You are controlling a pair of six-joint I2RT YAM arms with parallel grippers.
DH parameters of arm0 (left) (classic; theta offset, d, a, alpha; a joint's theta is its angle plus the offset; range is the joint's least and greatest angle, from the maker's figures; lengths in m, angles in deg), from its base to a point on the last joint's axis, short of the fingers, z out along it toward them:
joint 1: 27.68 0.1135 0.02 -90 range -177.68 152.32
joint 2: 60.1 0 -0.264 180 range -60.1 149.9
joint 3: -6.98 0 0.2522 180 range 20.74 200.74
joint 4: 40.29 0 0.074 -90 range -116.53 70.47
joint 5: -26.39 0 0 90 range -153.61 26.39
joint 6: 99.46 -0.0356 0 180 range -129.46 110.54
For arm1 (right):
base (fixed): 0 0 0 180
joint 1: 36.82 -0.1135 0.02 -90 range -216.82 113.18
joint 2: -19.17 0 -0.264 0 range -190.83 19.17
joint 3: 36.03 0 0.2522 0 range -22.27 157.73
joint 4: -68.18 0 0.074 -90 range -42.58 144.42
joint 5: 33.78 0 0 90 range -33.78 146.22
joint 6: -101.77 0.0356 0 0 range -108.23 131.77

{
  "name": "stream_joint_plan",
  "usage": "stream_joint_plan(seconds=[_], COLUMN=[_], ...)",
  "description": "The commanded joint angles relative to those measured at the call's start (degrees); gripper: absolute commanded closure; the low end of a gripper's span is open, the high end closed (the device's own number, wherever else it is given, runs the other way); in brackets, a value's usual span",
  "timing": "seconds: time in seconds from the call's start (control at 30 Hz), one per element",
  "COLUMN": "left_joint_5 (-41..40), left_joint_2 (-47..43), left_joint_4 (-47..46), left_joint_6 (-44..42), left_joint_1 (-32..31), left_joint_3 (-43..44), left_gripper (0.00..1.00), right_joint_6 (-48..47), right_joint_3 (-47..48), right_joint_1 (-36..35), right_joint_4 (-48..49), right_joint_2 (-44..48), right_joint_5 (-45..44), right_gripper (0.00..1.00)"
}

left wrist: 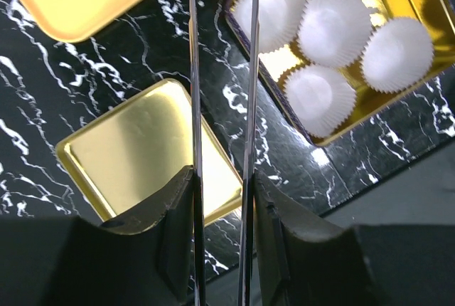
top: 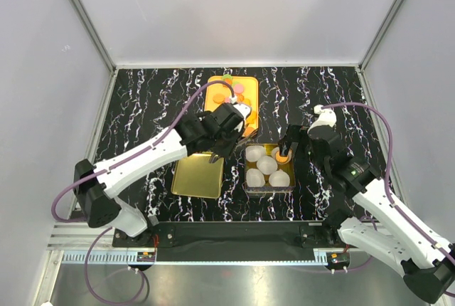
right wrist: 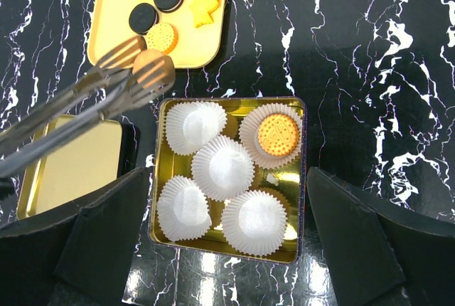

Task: Pack the cookies

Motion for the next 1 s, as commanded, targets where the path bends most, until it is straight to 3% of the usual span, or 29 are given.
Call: stream_joint_plan(seconds=[0.0,0.53,0.97], left_joint_5=[1.2,2.61,2.79], left_joint_2=[-3.03,-3.38,-2.41], left_joint_4=[-3.13,-6.04,-6.48], left_joint_6=[1.86,2.83,2.92], left_joint_1=[-1.15,-5.11,-5.46], left_joint_3=[-1.61,-6.98,-7.24], left_gripper=[0.67,0.66,0.58], right_joint_6=[-0.81,0.16,0.42], right_joint_3=[2.53,1.38,0.95], right_joint_1=[-0.16,-0.25,-0.25], right_joint_4=[1.49,2.36,2.28], right_joint_2=[-0.17,-1.22,-0.96], right_joint_5=[-1.34,-1.07,-1.07], right_gripper=[0.0,0.0,0.0])
